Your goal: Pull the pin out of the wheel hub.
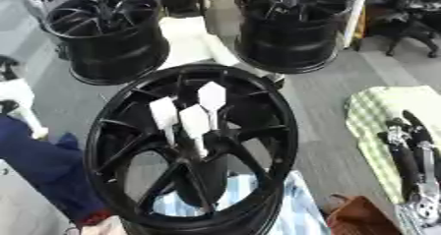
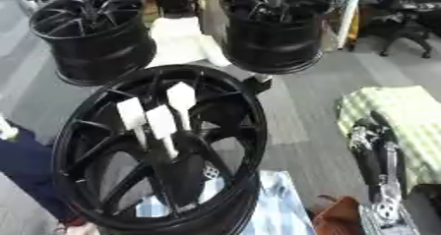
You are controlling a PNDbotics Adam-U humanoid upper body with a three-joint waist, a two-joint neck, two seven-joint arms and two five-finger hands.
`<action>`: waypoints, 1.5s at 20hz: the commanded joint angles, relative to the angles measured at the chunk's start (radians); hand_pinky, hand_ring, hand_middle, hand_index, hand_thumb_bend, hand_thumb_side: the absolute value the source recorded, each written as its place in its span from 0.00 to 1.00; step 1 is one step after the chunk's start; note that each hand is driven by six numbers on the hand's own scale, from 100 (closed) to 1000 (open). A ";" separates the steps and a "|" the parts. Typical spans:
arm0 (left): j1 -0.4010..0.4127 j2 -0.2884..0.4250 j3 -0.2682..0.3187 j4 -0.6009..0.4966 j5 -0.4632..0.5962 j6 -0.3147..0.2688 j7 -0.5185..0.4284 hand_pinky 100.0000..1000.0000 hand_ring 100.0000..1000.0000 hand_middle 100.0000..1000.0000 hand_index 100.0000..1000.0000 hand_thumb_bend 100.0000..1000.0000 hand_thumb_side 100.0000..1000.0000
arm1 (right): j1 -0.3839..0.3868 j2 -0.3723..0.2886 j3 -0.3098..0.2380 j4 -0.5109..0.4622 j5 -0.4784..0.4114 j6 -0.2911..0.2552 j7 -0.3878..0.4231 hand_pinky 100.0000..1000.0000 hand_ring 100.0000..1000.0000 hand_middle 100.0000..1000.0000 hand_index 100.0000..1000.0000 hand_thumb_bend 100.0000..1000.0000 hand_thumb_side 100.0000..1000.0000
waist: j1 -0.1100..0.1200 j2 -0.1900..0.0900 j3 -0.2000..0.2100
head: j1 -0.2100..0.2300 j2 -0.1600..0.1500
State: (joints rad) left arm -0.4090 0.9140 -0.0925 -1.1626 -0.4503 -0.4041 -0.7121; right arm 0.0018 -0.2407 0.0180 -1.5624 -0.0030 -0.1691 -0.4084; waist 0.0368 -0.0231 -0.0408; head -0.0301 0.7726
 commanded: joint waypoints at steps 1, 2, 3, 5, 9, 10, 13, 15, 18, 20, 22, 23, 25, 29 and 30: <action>0.052 -0.030 0.101 -0.012 -0.104 -0.051 0.003 0.50 1.00 0.54 0.73 0.00 0.57 | -0.006 -0.003 -0.011 -0.016 0.000 -0.001 -0.006 0.69 0.59 0.66 0.91 0.00 0.62 | -0.003 0.000 0.002 | -0.008 -0.003; 0.079 -0.050 0.127 -0.016 -0.129 -0.030 0.045 0.51 1.00 0.56 0.73 0.00 0.57 | -0.006 -0.002 -0.011 -0.017 0.000 0.000 -0.007 0.69 0.59 0.66 0.91 0.00 0.62 | -0.005 0.002 0.003 | -0.010 -0.003; 0.106 -0.071 0.152 -0.022 -0.150 -0.007 0.090 0.51 1.00 0.56 0.73 0.00 0.58 | -0.007 0.000 -0.011 -0.018 0.000 0.000 -0.007 0.69 0.59 0.66 0.91 0.00 0.62 | -0.007 0.004 0.004 | -0.011 -0.003; 0.155 -0.117 0.201 -0.038 -0.170 0.036 0.160 0.54 1.00 0.62 0.75 0.00 0.63 | -0.008 0.002 -0.012 -0.019 -0.001 0.000 -0.008 0.69 0.59 0.66 0.91 0.00 0.62 | -0.011 0.009 0.006 | -0.014 -0.003; 0.243 -0.210 0.300 -0.097 -0.186 0.122 0.250 0.60 1.00 0.69 0.78 0.00 0.68 | -0.011 0.007 -0.015 -0.020 -0.002 0.000 -0.010 0.69 0.59 0.66 0.91 0.00 0.62 | -0.016 0.015 0.011 | -0.020 -0.003; 0.262 -0.231 0.318 -0.111 -0.190 0.140 0.261 0.62 1.00 0.71 0.78 0.00 0.70 | -0.011 0.008 -0.015 -0.020 -0.002 0.000 -0.011 0.69 0.59 0.66 0.91 0.00 0.62 | -0.017 0.016 0.012 | -0.021 -0.003; 0.313 -0.289 0.362 -0.149 -0.203 0.179 0.270 0.63 1.00 0.71 0.79 0.00 0.73 | -0.013 0.010 -0.016 -0.020 -0.003 -0.001 -0.011 0.69 0.59 0.66 0.91 0.00 0.62 | -0.019 0.019 0.016 | -0.023 -0.003; 0.337 -0.327 0.388 -0.173 -0.204 0.200 0.268 0.63 1.00 0.69 0.79 0.00 0.75 | -0.014 0.011 -0.017 -0.020 -0.003 -0.001 -0.011 0.69 0.59 0.66 0.91 0.00 0.62 | -0.021 0.019 0.019 | -0.024 -0.003; 0.361 -0.375 0.419 -0.208 -0.204 0.225 0.257 0.64 1.00 0.68 0.80 0.00 0.77 | -0.013 0.013 -0.018 -0.021 -0.003 -0.001 -0.012 0.69 0.59 0.66 0.91 0.00 0.62 | -0.023 0.019 0.023 | -0.026 -0.003; 0.375 -0.405 0.439 -0.229 -0.205 0.239 0.248 0.65 1.00 0.68 0.81 0.00 0.82 | -0.013 0.014 -0.019 -0.021 -0.003 -0.001 -0.012 0.70 0.59 0.66 0.91 0.00 0.62 | -0.025 0.019 0.025 | -0.025 -0.003; 0.385 -0.430 0.456 -0.250 -0.211 0.249 0.238 0.66 1.00 0.69 0.82 0.00 0.87 | -0.013 0.015 -0.020 -0.021 -0.004 -0.001 -0.013 0.70 0.59 0.66 0.91 0.00 0.62 | -0.027 0.020 0.027 | -0.026 -0.003; 0.390 -0.441 0.463 -0.260 -0.218 0.253 0.232 0.66 1.00 0.70 0.83 0.05 0.88 | -0.013 0.016 -0.020 -0.021 -0.004 -0.001 -0.013 0.70 0.59 0.66 0.91 0.00 0.62 | -0.028 0.020 0.029 | -0.026 -0.003; 0.397 -0.458 0.475 -0.281 -0.235 0.256 0.221 0.67 1.00 0.71 0.84 0.11 0.88 | -0.012 0.017 -0.020 -0.021 -0.004 -0.001 -0.013 0.70 0.59 0.66 0.91 0.00 0.62 | -0.028 0.020 0.030 | -0.025 -0.003; 0.403 -0.482 0.491 -0.323 -0.245 0.259 0.210 0.68 1.00 0.71 0.85 0.07 0.87 | -0.012 0.018 -0.021 -0.020 -0.004 0.000 -0.014 0.70 0.59 0.66 0.91 0.00 0.62 | -0.030 0.020 0.034 | -0.024 -0.003; 0.404 -0.488 0.494 -0.335 -0.237 0.260 0.209 0.67 1.00 0.70 0.85 0.04 0.87 | -0.013 0.018 -0.021 -0.020 -0.004 0.000 -0.014 0.70 0.59 0.66 0.91 0.00 0.63 | -0.030 0.019 0.035 | -0.023 -0.003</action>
State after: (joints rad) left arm -0.0005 0.4110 0.3800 -1.4663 -0.6873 -0.1439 -0.4983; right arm 0.0000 -0.2147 0.0055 -1.5628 -0.0031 -0.1693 -0.4197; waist 0.0047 -0.0042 -0.0062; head -0.0545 0.7726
